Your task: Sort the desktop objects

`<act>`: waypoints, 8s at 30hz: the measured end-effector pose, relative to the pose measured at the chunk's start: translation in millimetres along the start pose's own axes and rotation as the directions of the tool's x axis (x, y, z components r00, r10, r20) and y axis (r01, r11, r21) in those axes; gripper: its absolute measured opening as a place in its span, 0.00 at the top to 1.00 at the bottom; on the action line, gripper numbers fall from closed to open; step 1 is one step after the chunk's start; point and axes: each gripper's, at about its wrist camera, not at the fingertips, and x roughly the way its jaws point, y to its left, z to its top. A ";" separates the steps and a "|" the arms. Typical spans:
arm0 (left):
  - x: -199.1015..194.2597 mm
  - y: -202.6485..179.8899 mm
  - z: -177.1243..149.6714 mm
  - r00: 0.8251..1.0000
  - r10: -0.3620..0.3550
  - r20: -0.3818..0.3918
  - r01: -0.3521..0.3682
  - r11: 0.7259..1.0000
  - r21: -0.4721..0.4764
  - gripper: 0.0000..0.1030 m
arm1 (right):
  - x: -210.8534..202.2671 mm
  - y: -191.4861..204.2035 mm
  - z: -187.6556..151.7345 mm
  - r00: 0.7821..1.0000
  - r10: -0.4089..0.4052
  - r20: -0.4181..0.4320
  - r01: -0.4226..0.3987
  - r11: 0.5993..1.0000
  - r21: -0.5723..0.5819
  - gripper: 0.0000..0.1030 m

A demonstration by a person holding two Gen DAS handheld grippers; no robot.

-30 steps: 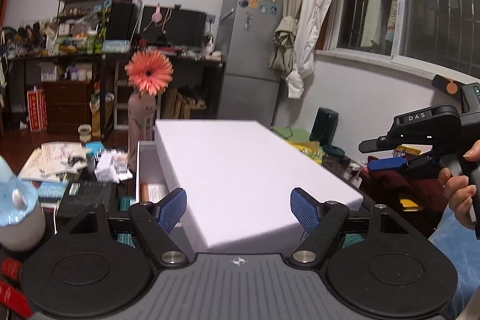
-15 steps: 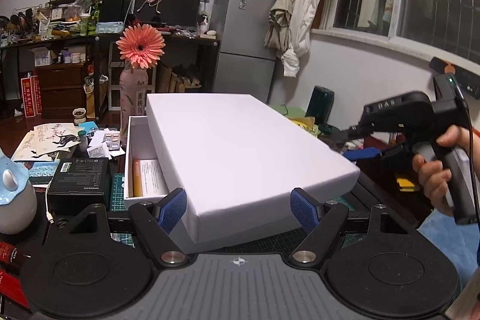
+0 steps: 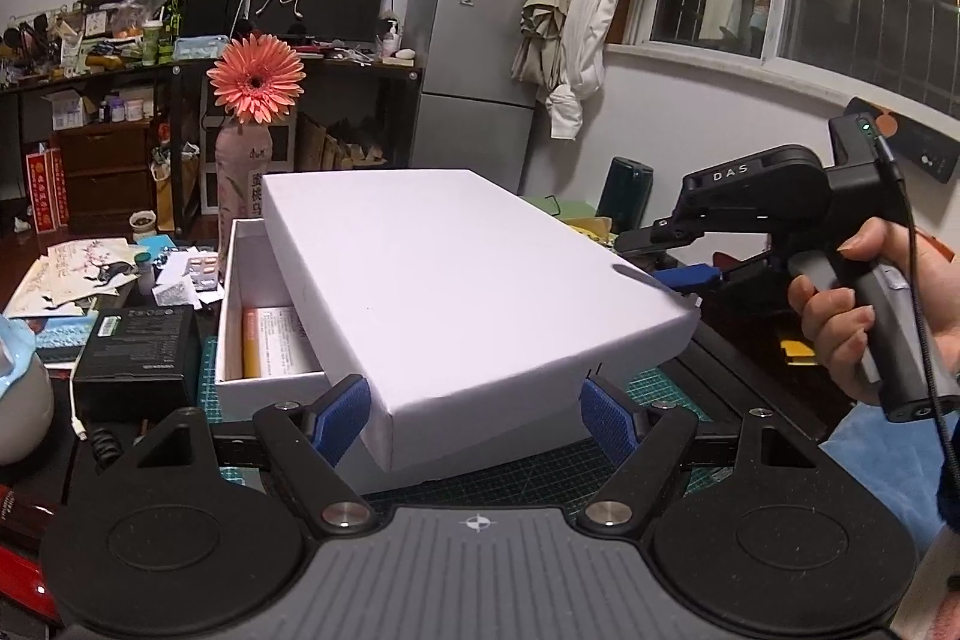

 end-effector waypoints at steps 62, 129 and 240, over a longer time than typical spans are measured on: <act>-14.9 12.0 12.8 0.997 0.022 0.078 -0.017 0.998 -0.066 0.24 | -43.8 -9.5 -4.1 0.977 0.036 0.210 -0.067 0.987 0.143 0.50; -19.8 66.1 16.1 0.972 0.228 0.058 -0.201 0.931 -0.303 0.24 | 49.0 21.0 -143.5 0.930 0.349 -0.119 -0.273 0.869 0.412 0.58; 92.3 219.2 18.3 0.982 -0.104 0.159 0.190 0.516 -0.835 0.57 | 10.9 0.6 -105.8 0.963 0.232 -0.137 -0.175 0.925 0.338 0.57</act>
